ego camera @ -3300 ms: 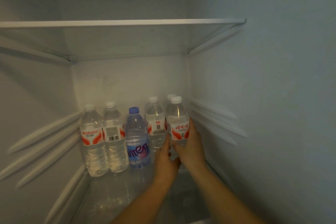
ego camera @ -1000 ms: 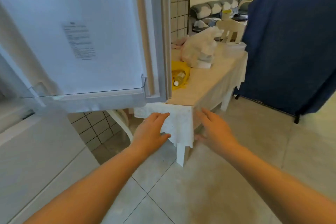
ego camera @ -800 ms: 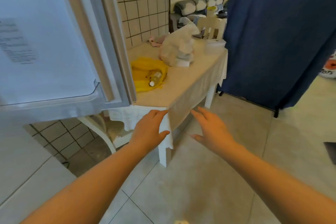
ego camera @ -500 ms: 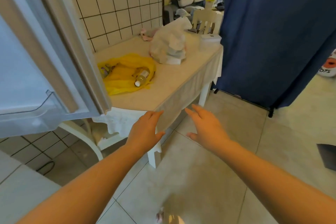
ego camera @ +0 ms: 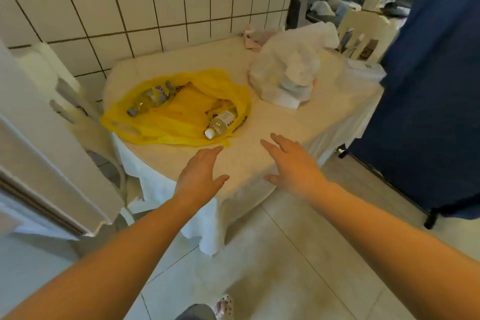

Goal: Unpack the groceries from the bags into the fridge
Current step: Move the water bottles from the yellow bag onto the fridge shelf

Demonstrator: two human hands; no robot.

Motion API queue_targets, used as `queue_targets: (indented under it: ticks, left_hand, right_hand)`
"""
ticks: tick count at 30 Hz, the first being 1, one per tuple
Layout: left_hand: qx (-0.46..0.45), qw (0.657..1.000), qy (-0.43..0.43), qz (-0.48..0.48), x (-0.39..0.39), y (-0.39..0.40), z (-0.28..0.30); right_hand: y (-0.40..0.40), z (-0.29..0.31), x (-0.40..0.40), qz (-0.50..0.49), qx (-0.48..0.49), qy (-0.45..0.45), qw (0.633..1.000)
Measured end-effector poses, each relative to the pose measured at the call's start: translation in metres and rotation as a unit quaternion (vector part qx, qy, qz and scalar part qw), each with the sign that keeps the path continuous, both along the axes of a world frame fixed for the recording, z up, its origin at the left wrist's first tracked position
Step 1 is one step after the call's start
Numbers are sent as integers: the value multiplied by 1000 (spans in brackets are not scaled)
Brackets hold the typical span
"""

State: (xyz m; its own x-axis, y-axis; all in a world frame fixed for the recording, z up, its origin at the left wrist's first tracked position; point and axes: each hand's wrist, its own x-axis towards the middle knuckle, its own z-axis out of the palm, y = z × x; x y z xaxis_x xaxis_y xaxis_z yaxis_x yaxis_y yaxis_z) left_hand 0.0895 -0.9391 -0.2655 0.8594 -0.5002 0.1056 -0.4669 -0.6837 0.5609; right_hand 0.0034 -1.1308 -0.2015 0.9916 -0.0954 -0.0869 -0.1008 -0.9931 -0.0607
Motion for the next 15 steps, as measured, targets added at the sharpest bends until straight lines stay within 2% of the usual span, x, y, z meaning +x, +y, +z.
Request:
queue_targets:
  ticks: [8, 15]
  left_hand:
    - [14, 995, 14, 97, 70, -14, -12]
    - [22, 974, 14, 226, 110, -36, -23]
  right_hand:
    - [-31, -19, 116, 110, -5, 2, 994]
    - [-58, -27, 223, 247, 15, 17, 969]
